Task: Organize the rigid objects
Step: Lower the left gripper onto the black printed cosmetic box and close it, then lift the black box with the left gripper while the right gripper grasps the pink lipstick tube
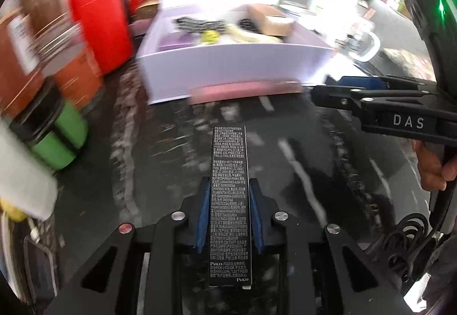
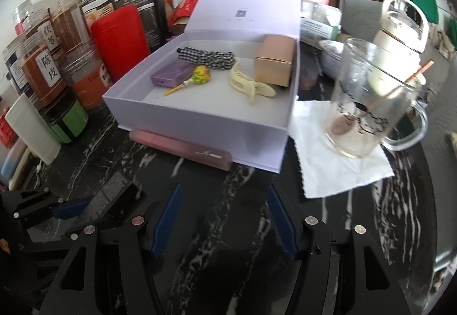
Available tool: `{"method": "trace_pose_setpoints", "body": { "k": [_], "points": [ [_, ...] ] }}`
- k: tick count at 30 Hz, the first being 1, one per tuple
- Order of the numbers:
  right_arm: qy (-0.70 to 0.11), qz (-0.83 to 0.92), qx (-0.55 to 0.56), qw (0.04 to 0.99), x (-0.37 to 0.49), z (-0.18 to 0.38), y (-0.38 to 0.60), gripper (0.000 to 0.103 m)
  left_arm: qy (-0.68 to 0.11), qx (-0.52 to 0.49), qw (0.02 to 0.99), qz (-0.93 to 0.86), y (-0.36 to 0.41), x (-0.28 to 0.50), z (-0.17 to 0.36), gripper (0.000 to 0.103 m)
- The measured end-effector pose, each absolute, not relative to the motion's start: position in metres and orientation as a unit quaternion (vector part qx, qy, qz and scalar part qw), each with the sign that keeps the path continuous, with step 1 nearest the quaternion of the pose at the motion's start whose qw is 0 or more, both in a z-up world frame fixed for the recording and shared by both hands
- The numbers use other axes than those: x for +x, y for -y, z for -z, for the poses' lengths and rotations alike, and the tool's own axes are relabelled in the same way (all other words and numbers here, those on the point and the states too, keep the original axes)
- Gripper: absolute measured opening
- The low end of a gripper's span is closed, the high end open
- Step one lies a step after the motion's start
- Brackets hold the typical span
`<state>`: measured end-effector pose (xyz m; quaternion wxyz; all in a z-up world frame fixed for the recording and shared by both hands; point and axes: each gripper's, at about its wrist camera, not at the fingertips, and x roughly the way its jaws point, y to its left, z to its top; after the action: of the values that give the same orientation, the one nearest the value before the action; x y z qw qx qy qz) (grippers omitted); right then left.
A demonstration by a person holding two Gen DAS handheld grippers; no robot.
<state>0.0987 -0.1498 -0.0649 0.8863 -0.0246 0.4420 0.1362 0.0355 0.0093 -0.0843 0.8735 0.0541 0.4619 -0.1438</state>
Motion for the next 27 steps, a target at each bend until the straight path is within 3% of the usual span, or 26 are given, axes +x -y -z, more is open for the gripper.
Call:
{"method": "trace_pose_setpoints", "body": {
  "k": [27],
  "points": [
    [-0.452,-0.232,-0.052,0.86,0.102,0.082,0.09,0.061,-0.466,-0.013,0.883,0.055,-0.086,0.042,0.085,0.025]
  ]
}}
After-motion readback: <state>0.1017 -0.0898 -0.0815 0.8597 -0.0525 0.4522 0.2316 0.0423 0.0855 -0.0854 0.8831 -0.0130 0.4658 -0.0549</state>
